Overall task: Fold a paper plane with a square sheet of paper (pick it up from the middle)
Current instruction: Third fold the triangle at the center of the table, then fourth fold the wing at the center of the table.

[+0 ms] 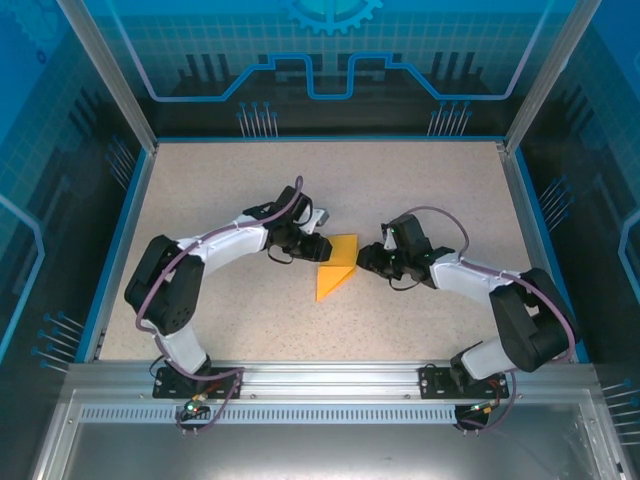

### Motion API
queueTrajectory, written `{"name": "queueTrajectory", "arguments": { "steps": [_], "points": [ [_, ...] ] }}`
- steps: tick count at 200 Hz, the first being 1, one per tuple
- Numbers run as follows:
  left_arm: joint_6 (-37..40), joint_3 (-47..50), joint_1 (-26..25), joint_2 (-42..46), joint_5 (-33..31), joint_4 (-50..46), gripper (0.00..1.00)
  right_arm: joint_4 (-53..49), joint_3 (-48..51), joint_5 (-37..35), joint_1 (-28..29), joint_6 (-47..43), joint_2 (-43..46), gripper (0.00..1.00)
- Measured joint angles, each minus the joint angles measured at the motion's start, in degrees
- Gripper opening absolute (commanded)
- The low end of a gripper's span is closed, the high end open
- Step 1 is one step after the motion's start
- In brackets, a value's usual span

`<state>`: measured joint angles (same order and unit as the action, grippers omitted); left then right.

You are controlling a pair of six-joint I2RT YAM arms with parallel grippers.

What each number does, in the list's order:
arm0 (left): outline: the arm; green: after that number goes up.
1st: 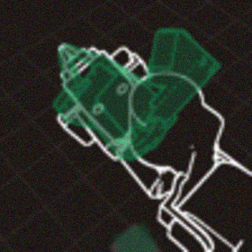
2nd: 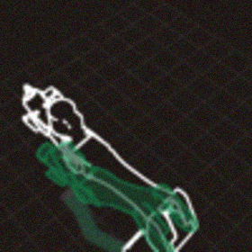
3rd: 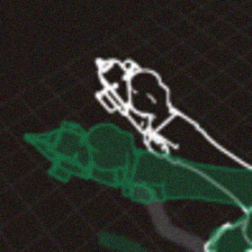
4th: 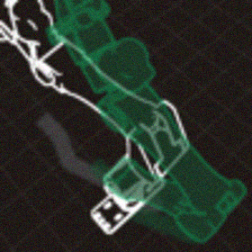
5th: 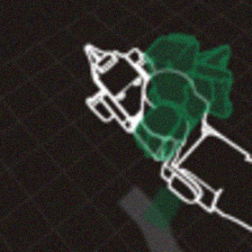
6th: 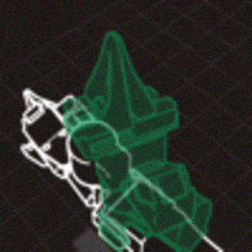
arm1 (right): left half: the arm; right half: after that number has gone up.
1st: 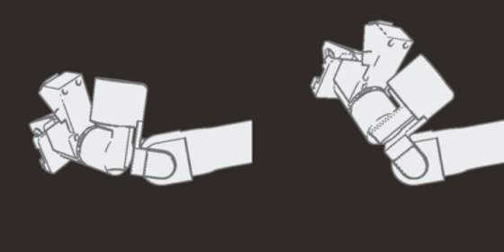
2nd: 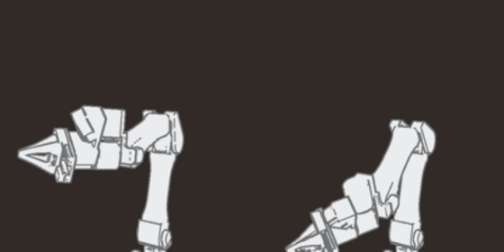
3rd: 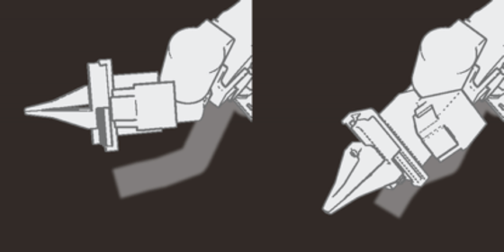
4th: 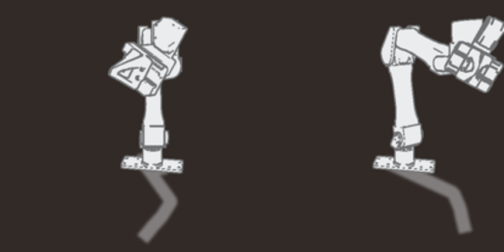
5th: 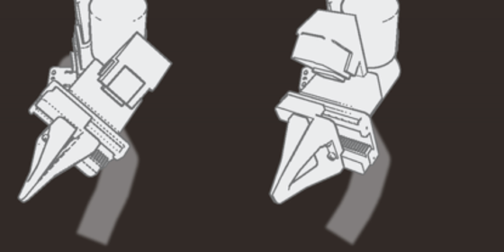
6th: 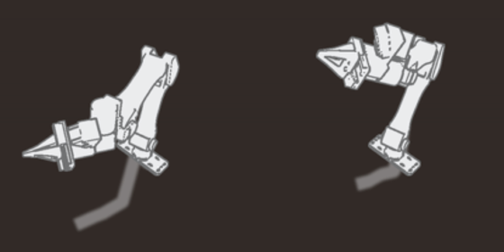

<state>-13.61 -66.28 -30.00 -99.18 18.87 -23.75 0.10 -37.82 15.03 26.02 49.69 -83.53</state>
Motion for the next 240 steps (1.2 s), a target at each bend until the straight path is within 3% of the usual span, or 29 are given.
{"name": "queueTrajectory", "arguments": {
  "steps": [53, 91, 199, 225, 240],
  "points": [
    [-1.22, 0.02, -0.66, 1.86, 1.79, -0.46, 0.16, 3.39, 2.69, 3.23, 0.02, 1.49, -1.18, 0.41],
    [-1.42, 0.07, -1.66, -0.04, 2.43, -0.37, 0.1, 6.08, 2.27, 5.66, 0.22, 1.49, -4.83, 0.42],
    [-1.46, 0.92, -1.68, -6.32, 1.51, 0.59, 0.07, 7.85, -4.55, 9.07, 2.23, -1.33, -13.55, 0.37],
    [-1.49, 1.53, -1.68, -6.64, 1.22, 1.77, 0.09, 6.82, -5.84, 9.07, 2.23, -3.78, -14.25, 0.33],
    [-1.55, 1.75, -1.68, -6.64, 0.61, 2.21, 0.15, 5.73, -6.86, 9.05, 2.23, -5.33, -14.75, 0.28]
  ]
}}
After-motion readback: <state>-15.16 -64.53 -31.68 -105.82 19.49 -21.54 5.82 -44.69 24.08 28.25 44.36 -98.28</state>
